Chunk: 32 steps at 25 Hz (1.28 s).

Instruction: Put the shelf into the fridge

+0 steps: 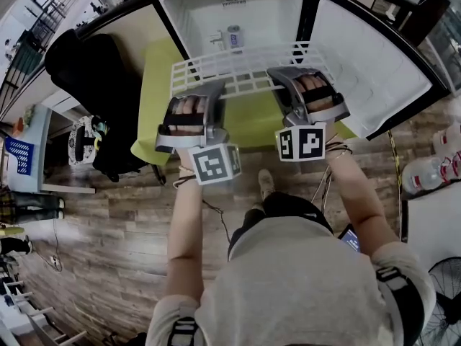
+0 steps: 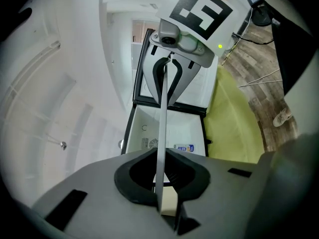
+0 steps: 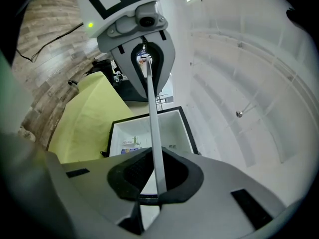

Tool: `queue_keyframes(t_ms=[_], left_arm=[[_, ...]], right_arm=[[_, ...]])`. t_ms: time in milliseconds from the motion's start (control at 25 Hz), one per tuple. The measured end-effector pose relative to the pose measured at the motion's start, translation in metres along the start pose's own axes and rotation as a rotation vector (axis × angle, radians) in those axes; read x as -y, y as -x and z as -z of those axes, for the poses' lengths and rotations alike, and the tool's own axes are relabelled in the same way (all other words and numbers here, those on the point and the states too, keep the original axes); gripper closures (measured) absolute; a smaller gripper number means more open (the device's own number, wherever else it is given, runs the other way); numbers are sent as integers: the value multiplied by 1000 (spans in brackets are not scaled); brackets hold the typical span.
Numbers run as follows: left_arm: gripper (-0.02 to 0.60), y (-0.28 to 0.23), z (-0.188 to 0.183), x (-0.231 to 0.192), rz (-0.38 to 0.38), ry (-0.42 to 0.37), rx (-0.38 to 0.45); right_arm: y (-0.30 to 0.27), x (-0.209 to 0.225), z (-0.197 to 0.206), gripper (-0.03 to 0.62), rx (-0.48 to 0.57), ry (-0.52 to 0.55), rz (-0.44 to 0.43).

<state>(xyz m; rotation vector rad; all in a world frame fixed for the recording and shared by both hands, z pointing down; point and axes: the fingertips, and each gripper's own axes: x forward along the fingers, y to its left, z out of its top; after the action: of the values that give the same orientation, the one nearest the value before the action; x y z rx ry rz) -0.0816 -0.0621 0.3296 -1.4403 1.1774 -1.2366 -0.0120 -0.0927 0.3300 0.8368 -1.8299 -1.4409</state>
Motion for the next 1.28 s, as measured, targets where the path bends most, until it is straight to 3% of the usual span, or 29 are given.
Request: queue_keyframes(t_ms=[680, 1280], left_arm=[[535, -111, 37, -33, -38, 0, -63], [535, -148, 41, -18, -6, 3, -60]], right_arm=[[-118, 28, 37, 545, 43, -41, 24], [-147, 14, 60, 543, 41, -48, -24]])
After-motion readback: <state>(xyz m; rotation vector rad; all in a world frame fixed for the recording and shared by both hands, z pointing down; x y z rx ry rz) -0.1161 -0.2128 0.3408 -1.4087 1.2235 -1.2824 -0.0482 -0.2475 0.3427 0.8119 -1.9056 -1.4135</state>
